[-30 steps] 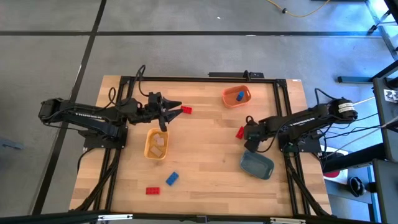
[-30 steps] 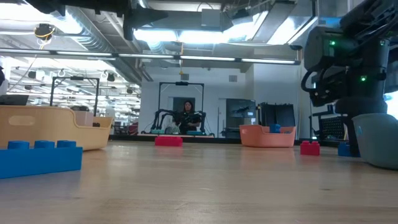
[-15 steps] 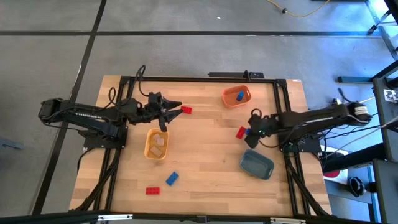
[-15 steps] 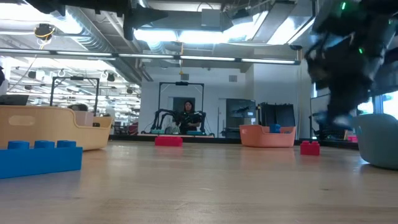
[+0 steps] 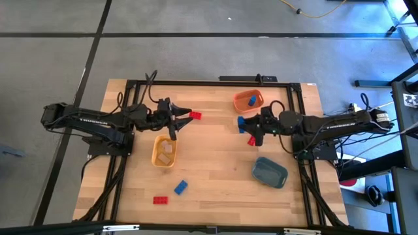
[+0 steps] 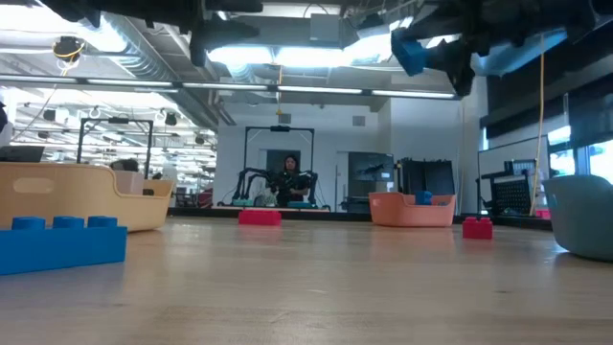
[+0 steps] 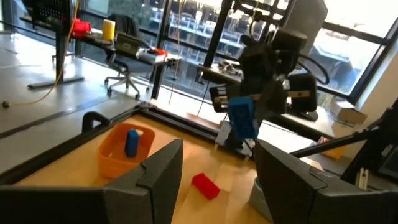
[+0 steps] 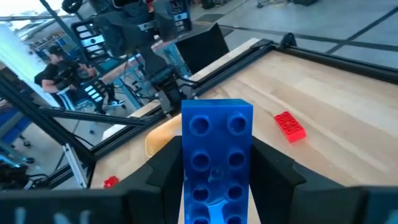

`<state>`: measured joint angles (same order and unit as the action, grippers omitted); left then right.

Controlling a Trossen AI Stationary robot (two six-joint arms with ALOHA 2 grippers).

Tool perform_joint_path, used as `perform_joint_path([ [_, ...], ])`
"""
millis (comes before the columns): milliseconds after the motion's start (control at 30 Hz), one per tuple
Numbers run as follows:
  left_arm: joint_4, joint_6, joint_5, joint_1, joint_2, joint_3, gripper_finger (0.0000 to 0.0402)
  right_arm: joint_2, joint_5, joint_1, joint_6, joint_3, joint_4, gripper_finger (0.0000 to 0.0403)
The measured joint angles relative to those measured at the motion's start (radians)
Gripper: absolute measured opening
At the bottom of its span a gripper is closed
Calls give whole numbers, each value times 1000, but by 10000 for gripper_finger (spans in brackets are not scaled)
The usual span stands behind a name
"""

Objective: Sort & place blocks by color
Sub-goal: Put the top blue game piece into the orange bin

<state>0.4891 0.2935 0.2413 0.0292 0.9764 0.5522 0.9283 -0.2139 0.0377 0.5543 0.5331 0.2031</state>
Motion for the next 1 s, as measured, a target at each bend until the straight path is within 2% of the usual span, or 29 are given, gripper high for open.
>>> perform_joint_path([
  [167,-2,0,0,0,0,0,191,1,56,-15,-10,0,15,142],
  [267,-2,2,0,0,0,0,191,9,44,-15,5,22,5,142],
  [367,-1,10,0,0,0,0,191,49,-2,-42,-36,138,-154,142],
  [500,-2,11,0,0,0,0,191,165,-85,-152,-74,330,-501,142],
  [633,-2,11,0,0,0,0,191,288,-87,-311,-124,447,-695,142],
  [833,-2,11,0,0,0,0,191,426,-47,-502,-170,461,-736,142],
  [1000,-2,11,1,0,0,0,191,521,-38,-585,-170,459,-750,142],
])
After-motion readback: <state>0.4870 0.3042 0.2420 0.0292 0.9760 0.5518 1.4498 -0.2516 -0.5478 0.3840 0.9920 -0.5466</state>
